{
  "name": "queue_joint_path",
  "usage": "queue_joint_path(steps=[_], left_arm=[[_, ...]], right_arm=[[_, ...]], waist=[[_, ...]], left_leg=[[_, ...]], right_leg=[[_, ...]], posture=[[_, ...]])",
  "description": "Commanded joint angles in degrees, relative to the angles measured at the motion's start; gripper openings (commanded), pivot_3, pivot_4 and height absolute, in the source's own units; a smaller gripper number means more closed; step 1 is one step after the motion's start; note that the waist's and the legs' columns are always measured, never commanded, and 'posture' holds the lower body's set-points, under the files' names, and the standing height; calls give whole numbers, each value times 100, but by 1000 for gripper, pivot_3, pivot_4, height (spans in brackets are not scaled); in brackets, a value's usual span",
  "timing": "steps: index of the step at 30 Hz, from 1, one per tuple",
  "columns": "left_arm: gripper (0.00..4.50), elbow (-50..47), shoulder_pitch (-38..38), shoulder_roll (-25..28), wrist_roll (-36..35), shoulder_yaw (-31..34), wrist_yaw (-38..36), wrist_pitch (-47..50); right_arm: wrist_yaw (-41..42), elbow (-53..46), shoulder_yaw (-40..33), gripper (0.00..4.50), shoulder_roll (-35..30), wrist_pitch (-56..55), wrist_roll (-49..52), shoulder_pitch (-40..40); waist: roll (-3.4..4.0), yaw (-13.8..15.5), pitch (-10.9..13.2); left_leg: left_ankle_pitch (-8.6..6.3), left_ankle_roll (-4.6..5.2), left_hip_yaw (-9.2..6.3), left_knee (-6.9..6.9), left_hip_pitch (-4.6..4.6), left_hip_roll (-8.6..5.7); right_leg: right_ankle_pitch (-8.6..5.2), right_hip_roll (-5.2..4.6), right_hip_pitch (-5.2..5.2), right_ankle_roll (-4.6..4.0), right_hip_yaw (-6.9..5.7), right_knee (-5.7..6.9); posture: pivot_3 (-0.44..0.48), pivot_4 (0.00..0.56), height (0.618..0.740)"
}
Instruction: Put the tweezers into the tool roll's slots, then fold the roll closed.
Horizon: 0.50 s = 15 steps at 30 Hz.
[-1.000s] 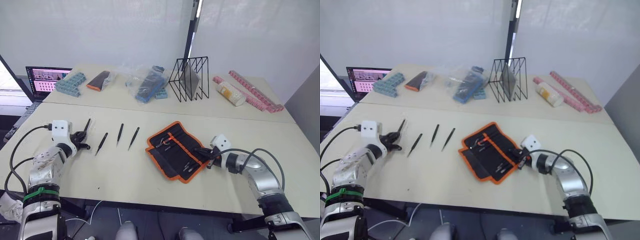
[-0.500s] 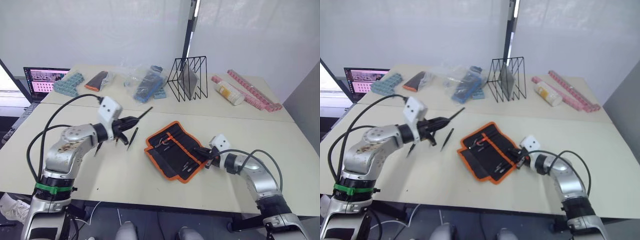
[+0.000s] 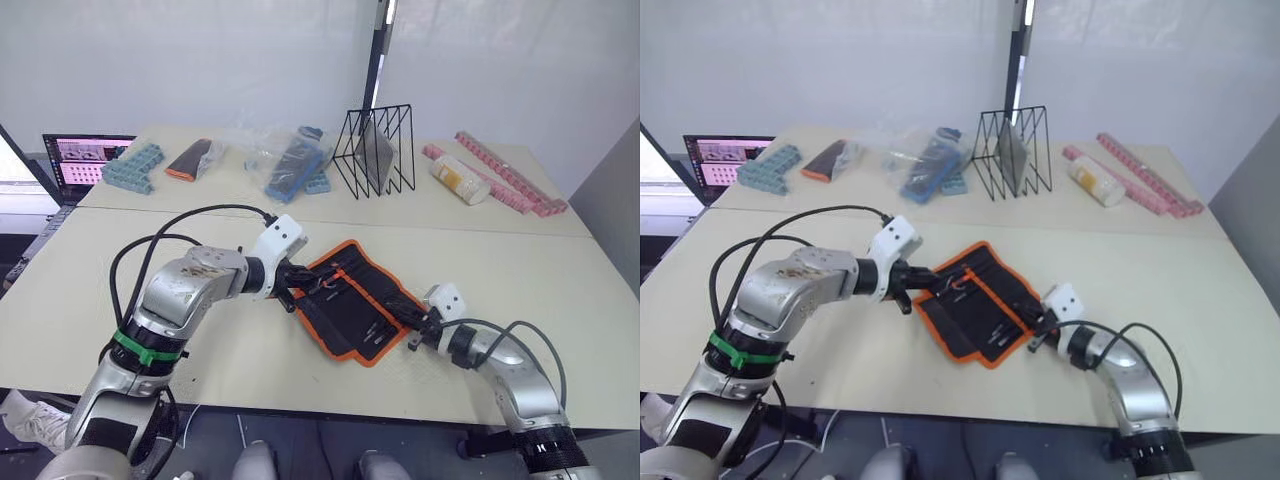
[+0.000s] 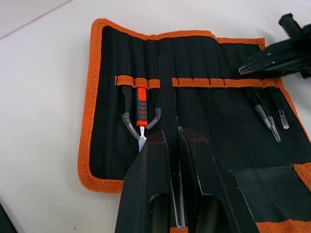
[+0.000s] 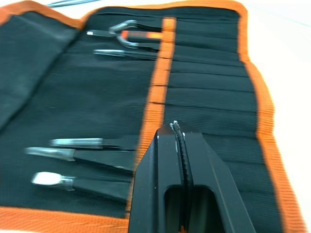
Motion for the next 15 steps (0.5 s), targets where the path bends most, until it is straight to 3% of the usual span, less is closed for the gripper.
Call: queue_joint_path(steps=[1, 8, 15], left_arm=[[34, -16, -167, -70, -40, -61, -48, 157], [34, -308, -108, 69, -83, -551, -204, 597], [34, -98, -132, -131, 110, -701, 44, 686]], right_arm=[[10, -266, 104, 0, -89, 186, -55, 83], [-137, 119, 335, 0, -193, 222, -501, 148], [-234, 233, 358, 0, -203, 264, -557, 119]], waist=[[2, -1, 1], [1, 8, 2], [1, 8, 1]], left_leg=[[0, 0, 0, 0, -1, -1], [0, 0, -4, 2, -1, -4], [0, 0, -6, 6, 7, -4]], right_leg=[[0, 0, 0, 1, 0, 0], [-1, 0, 3, 2, 2, -1], [-1, 0, 12, 2, 2, 0]], posture=[[0, 150, 713], [0, 150, 713], [0, 150, 713]])
